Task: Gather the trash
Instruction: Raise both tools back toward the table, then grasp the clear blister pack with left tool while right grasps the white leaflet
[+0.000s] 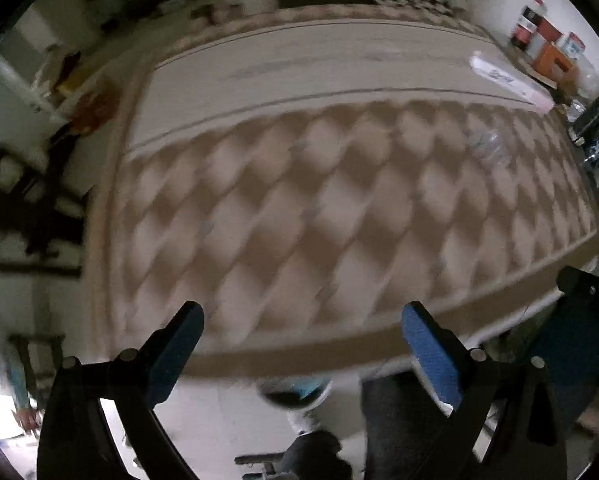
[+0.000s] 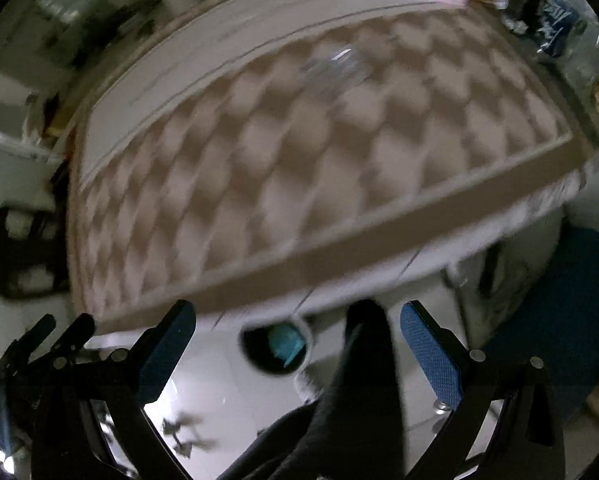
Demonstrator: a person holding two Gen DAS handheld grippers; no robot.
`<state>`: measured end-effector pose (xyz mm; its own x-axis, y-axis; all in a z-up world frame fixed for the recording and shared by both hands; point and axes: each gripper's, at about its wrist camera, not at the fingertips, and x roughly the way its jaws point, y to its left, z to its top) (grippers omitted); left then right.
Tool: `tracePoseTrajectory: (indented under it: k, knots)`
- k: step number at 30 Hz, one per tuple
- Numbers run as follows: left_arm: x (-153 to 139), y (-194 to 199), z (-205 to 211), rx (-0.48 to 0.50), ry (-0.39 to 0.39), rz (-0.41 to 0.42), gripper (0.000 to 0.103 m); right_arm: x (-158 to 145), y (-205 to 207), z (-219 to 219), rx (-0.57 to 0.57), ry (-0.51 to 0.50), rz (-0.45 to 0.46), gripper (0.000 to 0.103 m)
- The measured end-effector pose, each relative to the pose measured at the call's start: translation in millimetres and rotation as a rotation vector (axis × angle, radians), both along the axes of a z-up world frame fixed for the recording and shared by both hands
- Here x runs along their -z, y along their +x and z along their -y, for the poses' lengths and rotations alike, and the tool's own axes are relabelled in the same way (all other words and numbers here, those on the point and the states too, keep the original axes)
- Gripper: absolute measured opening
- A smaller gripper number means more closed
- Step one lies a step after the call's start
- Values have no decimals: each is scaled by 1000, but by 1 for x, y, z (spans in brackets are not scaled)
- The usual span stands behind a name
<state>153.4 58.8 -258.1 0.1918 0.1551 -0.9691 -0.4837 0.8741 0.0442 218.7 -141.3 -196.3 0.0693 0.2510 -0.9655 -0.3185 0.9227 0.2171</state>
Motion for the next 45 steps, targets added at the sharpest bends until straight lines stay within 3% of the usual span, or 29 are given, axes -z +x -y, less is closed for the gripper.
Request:
tracePoseTrajectory:
  k: [4, 11, 15, 18, 22, 25, 26, 28, 31, 38, 41, 45]
  knots:
    - [23, 108, 23, 46, 8, -42, 101, 8, 113, 12, -49, -102, 2, 103]
    - [65, 227, 21, -66, 6, -105, 101, 19, 287, -39, -387, -404, 78, 103]
    - [82, 255, 7, -123, -3, -134, 101, 43, 357, -77, -556, -539, 100, 103]
    - [90, 269, -5, -151, -12, -156, 101, 62, 398, -101, -648, -586, 96, 103]
    - [95, 280, -18, -171, -12, -181, 101, 93, 431, -124, -754, -648, 105, 103]
    - [96, 286, -29, -184, -13, -188, 101, 108, 441, -126, -770, -644, 57, 102]
    - [94, 288, -33, -186, -13, -189, 101, 107, 446, -125, -761, -614, 34, 101]
    - [91, 290, -42, -192, -12, -187, 101, 103, 455, -120, -715, -532, -54, 81]
    - [82, 288, -51, -196, -9, -183, 101, 100, 455, -111, -636, -500, -114, 68]
    - [60, 277, -49, -168, -21, -170, 101, 74, 425, -57, -269, -316, -162, 65]
    - [56, 262, -41, -174, -123, -166, 100, 58, 396, -23, -108, -259, -114, 65]
    - [65, 251, -26, -210, -343, -170, 100, 54, 358, 28, 102, -178, -133, 65]
